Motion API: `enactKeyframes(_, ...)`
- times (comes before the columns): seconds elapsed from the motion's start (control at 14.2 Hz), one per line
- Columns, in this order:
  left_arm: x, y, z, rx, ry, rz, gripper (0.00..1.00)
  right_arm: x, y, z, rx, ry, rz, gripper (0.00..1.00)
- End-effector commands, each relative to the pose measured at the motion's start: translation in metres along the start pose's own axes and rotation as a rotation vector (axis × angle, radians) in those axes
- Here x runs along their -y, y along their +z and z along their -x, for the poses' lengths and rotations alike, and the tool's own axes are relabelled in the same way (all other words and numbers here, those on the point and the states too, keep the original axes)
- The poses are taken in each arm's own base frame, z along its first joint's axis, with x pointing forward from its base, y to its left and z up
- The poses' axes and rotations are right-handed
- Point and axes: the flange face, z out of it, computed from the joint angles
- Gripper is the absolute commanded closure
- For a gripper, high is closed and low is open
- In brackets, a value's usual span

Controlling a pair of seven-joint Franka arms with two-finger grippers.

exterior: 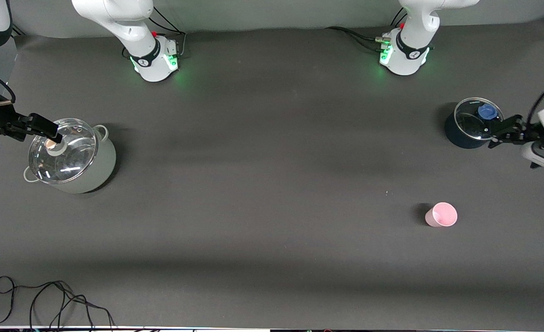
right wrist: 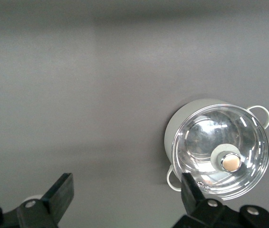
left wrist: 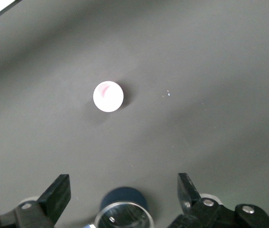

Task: Transfer pink cup from left to right arm
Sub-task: 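Lift the left gripper off the saucepan and move it toward the pink cup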

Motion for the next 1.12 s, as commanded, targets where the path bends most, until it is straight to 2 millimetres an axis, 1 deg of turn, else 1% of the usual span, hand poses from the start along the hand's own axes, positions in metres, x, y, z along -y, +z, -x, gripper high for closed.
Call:
enactKeyframes(0.0,0.054,0.013,0.014,-0.086,0.169,0.095,0.0,0.0,-0.003,0.003,-0.013,-0.012,-0.014,0.0)
enactKeyframes(0.07,0.073,0.02,0.024,-0.126,0.209,0.13,0.0,0.0,-0.003,0.003,-0.013,-0.012,-0.014,0.0)
enactKeyframes(0.14,0.085,0.029,0.028,-0.157,0.243,0.149,0.0,0.001,-0.004,0.003,-0.015,-0.013,-0.014,0.0)
enactKeyframes(0.21,0.103,0.042,0.037,-0.183,0.255,0.174,0.0,0.001,-0.002,0.003,-0.012,-0.013,-0.014,0.0)
enactKeyframes(0.28,0.124,0.05,0.053,-0.231,0.251,0.206,0.0,0.001,-0.003,0.003,-0.013,-0.015,-0.014,0.0)
enactKeyframes(0.35,0.136,0.059,0.061,-0.28,0.282,0.238,0.0,0.0,-0.003,0.003,-0.013,-0.013,-0.014,0.0)
enactKeyframes(0.42,0.151,0.075,0.074,-0.318,0.321,0.274,0.0,0.0,-0.003,0.003,-0.013,-0.013,-0.014,0.0)
enactKeyframes(0.49,0.164,0.097,0.083,-0.336,0.367,0.307,0.0,0.001,-0.003,0.003,-0.013,-0.015,-0.014,0.0)
enactKeyframes(0.56,0.17,0.114,0.085,-0.348,0.416,0.337,0.0,0.0,-0.003,0.003,-0.013,-0.012,-0.014,0.0)
enactKeyframes(0.63,0.177,0.123,0.093,-0.367,0.435,0.355,0.0,0.0,-0.003,0.003,-0.013,-0.012,-0.014,0.0)
enactKeyframes(0.7,0.189,0.132,0.106,-0.399,0.446,0.366,0.0,0.0,-0.003,0.003,-0.013,-0.013,-0.014,0.0)
enactKeyframes(0.77,0.196,0.142,0.112,-0.438,0.465,0.383,0.0,0.0,-0.003,0.003,-0.013,-0.012,-0.014,0.0)
enactKeyframes(0.84,0.201,0.159,0.117,-0.471,0.483,0.419,0.0,0.001,-0.003,0.003,-0.013,-0.013,-0.014,0.0)
enactKeyframes(0.91,0.21,0.177,0.128,-0.498,0.501,0.441,0.0,0.001,-0.003,0.003,-0.013,-0.013,-0.014,0.0)
enactKeyframes(0.98,0.215,0.199,0.136,-0.532,0.523,0.472,0.0,0.001,-0.003,0.003,-0.013,-0.015,-0.014,0.0)
enactKeyframes(1.05,0.213,0.221,0.137,-0.582,0.549,0.5,0.0,0.0,-0.003,0.003,-0.013,-0.012,-0.014,0.0)
